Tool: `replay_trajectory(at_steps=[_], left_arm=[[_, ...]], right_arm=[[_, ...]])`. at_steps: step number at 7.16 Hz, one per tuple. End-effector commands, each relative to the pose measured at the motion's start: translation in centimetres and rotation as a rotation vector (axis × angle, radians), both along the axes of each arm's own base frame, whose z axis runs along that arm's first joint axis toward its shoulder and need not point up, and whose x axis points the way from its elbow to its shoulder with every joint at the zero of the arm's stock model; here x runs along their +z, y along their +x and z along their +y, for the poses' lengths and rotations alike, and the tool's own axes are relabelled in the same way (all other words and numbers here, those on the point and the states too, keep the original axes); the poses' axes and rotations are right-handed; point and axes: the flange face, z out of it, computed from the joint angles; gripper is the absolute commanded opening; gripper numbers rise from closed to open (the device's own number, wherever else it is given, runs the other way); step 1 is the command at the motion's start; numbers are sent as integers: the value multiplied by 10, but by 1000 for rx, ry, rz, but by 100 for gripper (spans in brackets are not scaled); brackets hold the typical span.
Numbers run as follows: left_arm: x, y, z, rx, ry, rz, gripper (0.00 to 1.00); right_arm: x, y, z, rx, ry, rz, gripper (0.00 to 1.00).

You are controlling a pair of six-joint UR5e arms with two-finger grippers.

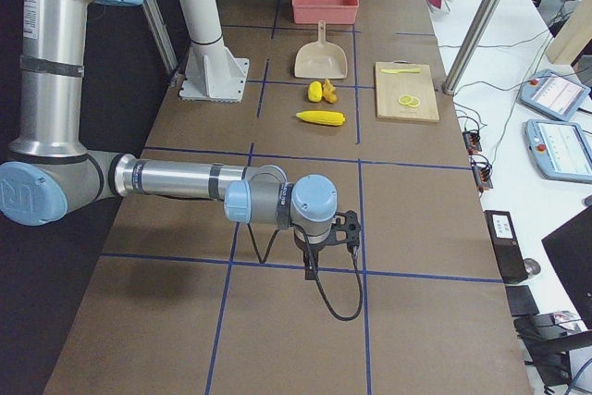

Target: Sweep and dump trash into bin

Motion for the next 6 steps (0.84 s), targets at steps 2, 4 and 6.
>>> replay_trajectory(at_steps=[2, 4, 6], left_arm=[[1, 0, 0, 0, -2, 0, 100], [1, 0, -1, 0, 17, 2, 100], [0, 0, -3, 1, 83, 2, 100]], right_arm=[[0, 0, 0, 0, 0, 2, 100], [-1, 0, 0, 0, 1, 2, 100], [-1, 0, 0, 2, 1, 0, 100]])
